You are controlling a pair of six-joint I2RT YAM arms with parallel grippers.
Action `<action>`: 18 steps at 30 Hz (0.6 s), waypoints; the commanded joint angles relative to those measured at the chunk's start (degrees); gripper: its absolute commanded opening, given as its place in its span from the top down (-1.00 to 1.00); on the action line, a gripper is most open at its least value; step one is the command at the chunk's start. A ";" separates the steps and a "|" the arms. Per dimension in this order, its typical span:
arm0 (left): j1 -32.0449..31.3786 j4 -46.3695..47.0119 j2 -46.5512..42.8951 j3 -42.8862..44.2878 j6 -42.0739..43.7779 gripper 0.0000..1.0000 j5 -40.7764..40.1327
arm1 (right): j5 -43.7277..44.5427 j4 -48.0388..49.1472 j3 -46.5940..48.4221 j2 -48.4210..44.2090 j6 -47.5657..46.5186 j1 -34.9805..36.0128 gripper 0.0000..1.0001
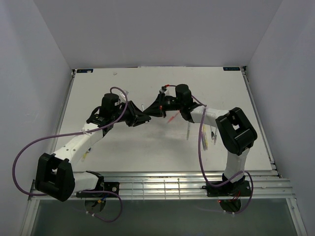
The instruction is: Open the pen caps
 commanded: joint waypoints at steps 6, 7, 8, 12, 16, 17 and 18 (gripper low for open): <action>-2.17 -8.41 -0.06 1.58 3.91 1.00 7.63 | 11.02 -24.61 15.48 1.96 -15.26 -3.48 0.85; -2.17 -11.82 1.17 2.54 4.98 1.00 6.84 | 11.20 -27.47 16.99 1.97 -17.31 -3.30 0.85; -2.17 -13.68 1.70 4.64 5.94 1.00 5.70 | 11.37 -29.76 18.23 1.88 -18.98 -3.13 0.85; -2.17 -17.57 3.12 7.82 8.68 0.99 2.09 | 11.73 -38.12 21.31 1.26 -25.40 -2.25 0.85; -2.17 -18.18 2.50 8.18 8.85 1.00 0.16 | 14.01 -44.53 23.07 0.30 -30.15 -1.72 0.85; -2.17 -19.49 2.59 8.27 8.77 1.00 -1.42 | 14.19 -45.51 23.42 0.47 -30.68 -1.72 0.85; -2.17 -20.20 3.20 8.35 8.85 1.00 -2.13 | 14.97 -46.82 24.03 0.91 -31.47 -1.72 0.85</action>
